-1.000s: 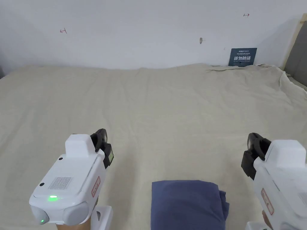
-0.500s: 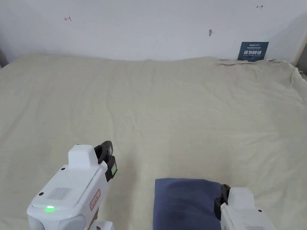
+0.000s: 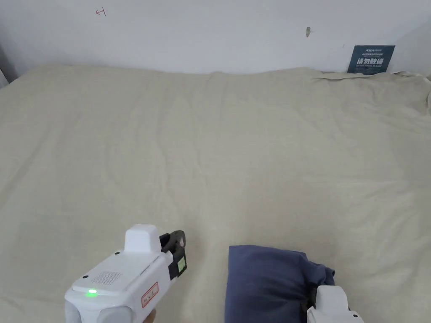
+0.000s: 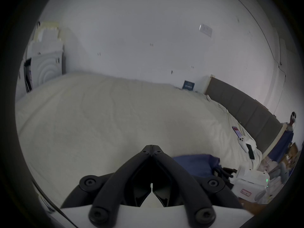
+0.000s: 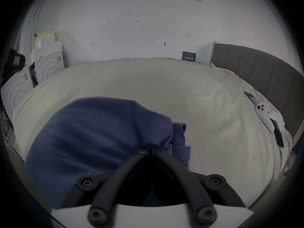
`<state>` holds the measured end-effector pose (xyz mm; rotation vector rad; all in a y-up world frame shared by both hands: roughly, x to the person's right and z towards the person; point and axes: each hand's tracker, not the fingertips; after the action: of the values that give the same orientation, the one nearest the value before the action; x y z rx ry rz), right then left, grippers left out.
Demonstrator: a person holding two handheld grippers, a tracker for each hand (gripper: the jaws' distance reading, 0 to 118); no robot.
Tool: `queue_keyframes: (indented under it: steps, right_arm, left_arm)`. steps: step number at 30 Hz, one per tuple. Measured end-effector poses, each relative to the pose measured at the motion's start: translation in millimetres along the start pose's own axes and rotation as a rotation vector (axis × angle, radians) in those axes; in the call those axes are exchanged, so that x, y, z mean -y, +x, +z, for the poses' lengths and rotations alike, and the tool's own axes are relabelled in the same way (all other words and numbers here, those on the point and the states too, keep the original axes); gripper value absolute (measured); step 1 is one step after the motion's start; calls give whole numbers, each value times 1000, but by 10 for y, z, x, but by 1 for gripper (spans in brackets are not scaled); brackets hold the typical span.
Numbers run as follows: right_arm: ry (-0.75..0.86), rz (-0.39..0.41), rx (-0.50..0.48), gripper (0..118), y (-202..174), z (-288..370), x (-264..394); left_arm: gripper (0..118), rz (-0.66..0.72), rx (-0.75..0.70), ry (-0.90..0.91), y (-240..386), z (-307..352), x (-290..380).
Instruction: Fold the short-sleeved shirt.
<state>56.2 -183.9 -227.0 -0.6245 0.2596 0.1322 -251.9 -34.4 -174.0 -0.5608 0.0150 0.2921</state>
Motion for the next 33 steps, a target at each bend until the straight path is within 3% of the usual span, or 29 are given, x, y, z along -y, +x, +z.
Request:
queue_keyframes:
  steps: [3,5,6,8,9,10,11,21,27,28,33]
  right_arm:
    - [-8,7,4,0,0,-9,-15]
    - [-10,1,0,0,21,-20,-7]
    - [-13,-5,-3,0,37,-20,-23]
    - [-22,-11,-8,0,52,-34,-23]
    - [-24,-12,-9,0,53,-37,-22]
    - [-27,-13,-9,0,54,-40,-23]
    - [-28,-13,-10,0,53,-39,-24]
    - [-35,-30,-18,0,67,-36,-19]
    - [-38,-35,-24,0,82,-43,-15]
    - [-39,-36,-27,0,82,-39,-20]
    - [-55,-26,-46,1,119,25,-128]
  left_arm:
    - [1,74,82,-187,-39,-255,54]
    - [11,136,139,-257,-72,-442,129]
    - [22,150,171,-326,-95,-546,157]
    - [66,203,220,-427,-129,-747,192]
    - [82,217,238,-469,-135,-840,211]
    - [96,227,247,-494,-120,-900,236]
    - [99,214,254,-519,-118,-985,256]
    - [92,209,365,-655,13,-1436,322]
    - [38,159,376,-673,157,-1487,331]
    - [23,157,375,-672,166,-1479,339]
    - [14,112,349,-645,249,-1399,316]
